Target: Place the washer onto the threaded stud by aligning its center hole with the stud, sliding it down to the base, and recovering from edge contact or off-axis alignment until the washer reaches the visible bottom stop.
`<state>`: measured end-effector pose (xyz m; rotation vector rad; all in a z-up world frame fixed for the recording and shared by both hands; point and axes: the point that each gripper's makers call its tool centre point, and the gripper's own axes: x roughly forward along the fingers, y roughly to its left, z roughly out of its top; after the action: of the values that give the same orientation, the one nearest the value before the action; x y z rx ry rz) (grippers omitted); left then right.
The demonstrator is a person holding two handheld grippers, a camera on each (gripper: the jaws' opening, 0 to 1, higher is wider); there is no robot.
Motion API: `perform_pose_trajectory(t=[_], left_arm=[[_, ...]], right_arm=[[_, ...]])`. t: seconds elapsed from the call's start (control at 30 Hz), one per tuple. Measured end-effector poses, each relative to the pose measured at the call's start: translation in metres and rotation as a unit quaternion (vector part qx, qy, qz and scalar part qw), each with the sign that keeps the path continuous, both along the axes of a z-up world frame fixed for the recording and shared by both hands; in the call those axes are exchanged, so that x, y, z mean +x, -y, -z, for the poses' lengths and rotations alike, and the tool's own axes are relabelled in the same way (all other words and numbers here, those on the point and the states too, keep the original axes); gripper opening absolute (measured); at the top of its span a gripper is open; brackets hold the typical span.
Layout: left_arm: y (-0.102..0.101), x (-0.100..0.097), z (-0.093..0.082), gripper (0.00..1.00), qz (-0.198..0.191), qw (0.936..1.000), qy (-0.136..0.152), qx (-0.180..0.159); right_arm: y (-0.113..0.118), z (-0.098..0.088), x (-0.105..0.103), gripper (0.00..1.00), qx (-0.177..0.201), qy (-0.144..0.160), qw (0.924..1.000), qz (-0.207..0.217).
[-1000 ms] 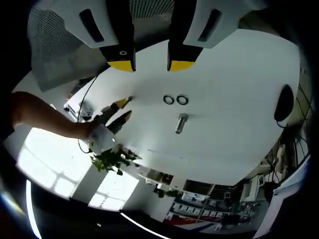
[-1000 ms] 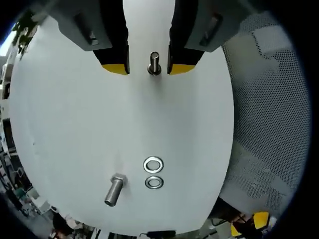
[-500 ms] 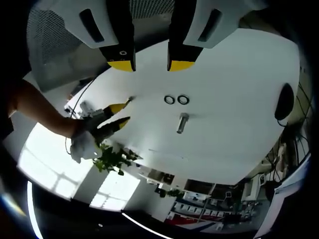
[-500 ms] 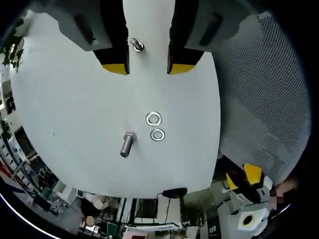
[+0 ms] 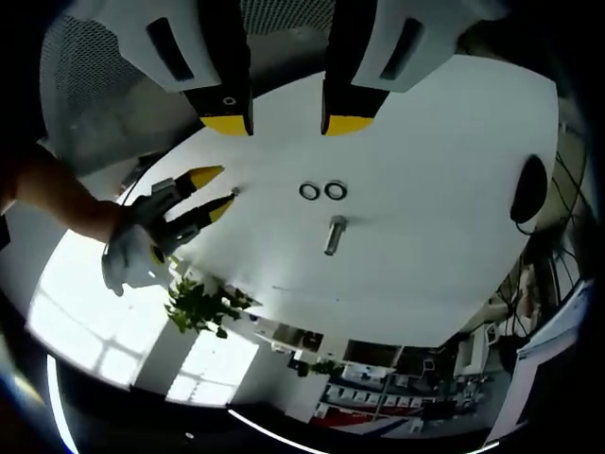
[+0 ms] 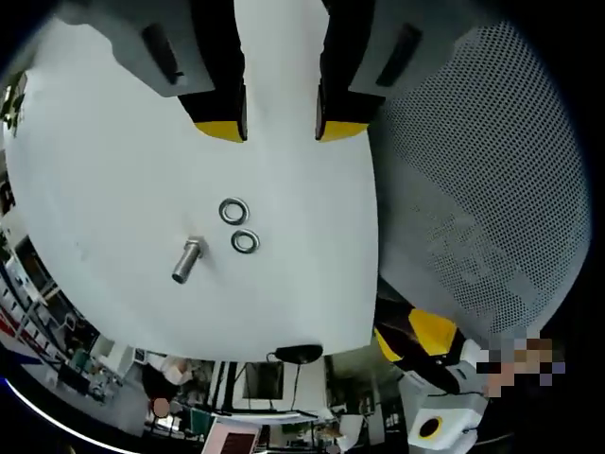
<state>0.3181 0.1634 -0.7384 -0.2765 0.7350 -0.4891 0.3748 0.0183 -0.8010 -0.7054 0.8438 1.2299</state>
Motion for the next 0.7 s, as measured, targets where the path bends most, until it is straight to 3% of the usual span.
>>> perform_pose_trajectory(t=[0.07, 0.1, 0.13, 0.2, 0.4, 0.43, 0.47, 0.5, 0.6, 0.7], left_arm=[[0.007, -0.004, -0.003, 0.40, -0.009, 0.9988, -0.023, -0.044], [0.013, -0.003, -0.010, 0.44, -0.019, 0.9956, -0.027, -0.088], [0.012, -0.001, -0.013, 0.45, -0.026, 0.9942, -0.024, -0.102], [0.011, 0.000, -0.017, 0.45, -0.022, 0.9942, -0.005, -0.105], [0.006, 0.003, -0.017, 0.55, -0.050, 0.9901, -0.013, -0.131], [0.003, 0.007, -0.017, 0.53, -0.055, 0.9913, 0.001, -0.120], [-0.004, 0.008, -0.013, 0.49, -0.059, 0.9945, 0.008, -0.086], [-0.006, 0.008, -0.010, 0.41, -0.058, 0.9958, 0.007, -0.070], [-0.002, 0.008, -0.011, 0.22, -0.056, 0.9944, -0.001, -0.089], [0.005, 0.004, -0.009, 0.21, -0.040, 0.9941, -0.015, -0.099]], right_arm=[[0.002, 0.003, -0.003, 0.31, -0.001, -0.004, 1.0000, 0.001], [0.003, 0.005, -0.005, 0.31, -0.004, -0.004, 1.0000, 0.000], [0.004, 0.006, -0.006, 0.31, -0.007, -0.002, 1.0000, -0.001], [0.005, 0.008, -0.006, 0.31, -0.011, -0.002, 0.9999, 0.000], [0.000, 0.012, -0.012, 0.31, -0.019, -0.003, 0.9997, -0.016], [-0.002, 0.011, -0.012, 0.31, -0.020, -0.002, 0.9996, -0.019], [-0.004, 0.010, -0.011, 0.31, -0.019, 0.001, 0.9995, -0.024], [-0.005, 0.009, -0.011, 0.31, -0.020, 0.002, 0.9995, -0.024], [-0.010, 0.005, -0.006, 0.31, -0.018, 0.006, 0.9994, -0.029], [-0.015, -0.001, -0.001, 0.31, -0.016, 0.012, 0.9991, -0.037]])
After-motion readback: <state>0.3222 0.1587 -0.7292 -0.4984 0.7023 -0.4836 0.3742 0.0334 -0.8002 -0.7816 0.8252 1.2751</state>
